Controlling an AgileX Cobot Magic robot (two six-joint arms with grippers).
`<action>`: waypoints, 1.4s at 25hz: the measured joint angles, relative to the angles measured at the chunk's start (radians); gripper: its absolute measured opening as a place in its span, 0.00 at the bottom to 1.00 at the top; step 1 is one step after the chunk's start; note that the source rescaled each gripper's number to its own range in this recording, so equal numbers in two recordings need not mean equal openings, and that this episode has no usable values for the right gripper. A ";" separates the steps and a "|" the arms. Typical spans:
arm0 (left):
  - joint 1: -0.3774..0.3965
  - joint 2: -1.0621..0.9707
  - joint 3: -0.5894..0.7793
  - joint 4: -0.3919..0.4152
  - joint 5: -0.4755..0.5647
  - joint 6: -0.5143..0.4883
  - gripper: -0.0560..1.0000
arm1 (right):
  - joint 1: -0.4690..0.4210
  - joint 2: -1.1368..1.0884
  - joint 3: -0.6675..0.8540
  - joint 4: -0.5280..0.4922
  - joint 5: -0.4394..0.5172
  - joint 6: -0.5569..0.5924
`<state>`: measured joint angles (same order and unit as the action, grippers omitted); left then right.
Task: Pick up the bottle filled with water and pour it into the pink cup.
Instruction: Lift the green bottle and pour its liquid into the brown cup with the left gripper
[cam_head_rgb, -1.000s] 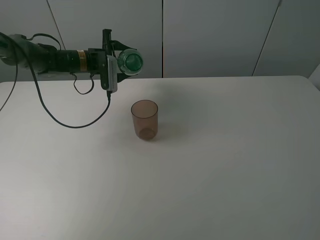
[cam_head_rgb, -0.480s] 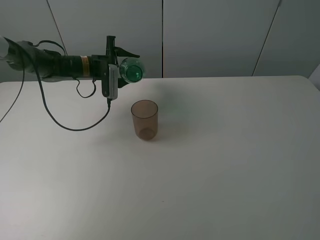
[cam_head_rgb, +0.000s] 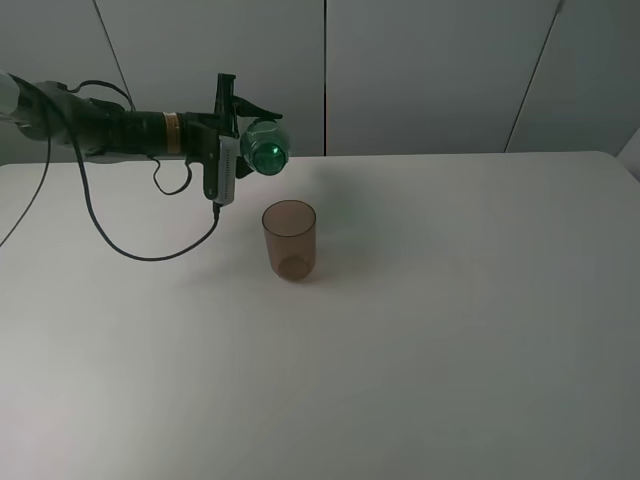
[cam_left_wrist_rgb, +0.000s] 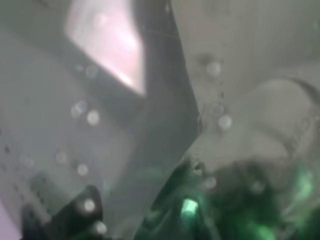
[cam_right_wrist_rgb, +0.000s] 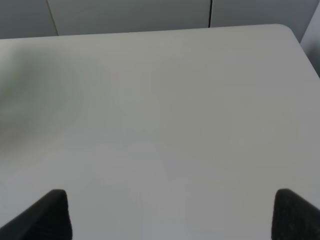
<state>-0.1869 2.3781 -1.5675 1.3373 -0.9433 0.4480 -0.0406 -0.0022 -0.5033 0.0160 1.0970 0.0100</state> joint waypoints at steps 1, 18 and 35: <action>-0.005 0.000 0.000 0.002 0.004 0.005 0.48 | 0.000 0.000 0.000 0.000 0.000 0.000; -0.036 0.000 -0.021 0.032 0.065 0.092 0.48 | 0.000 0.000 0.000 0.000 0.000 0.000; -0.042 0.000 -0.037 0.066 0.114 0.155 0.48 | 0.000 0.000 0.000 0.000 0.000 0.000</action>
<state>-0.2294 2.3781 -1.6045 1.4028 -0.8295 0.6033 -0.0406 -0.0022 -0.5033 0.0160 1.0970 0.0100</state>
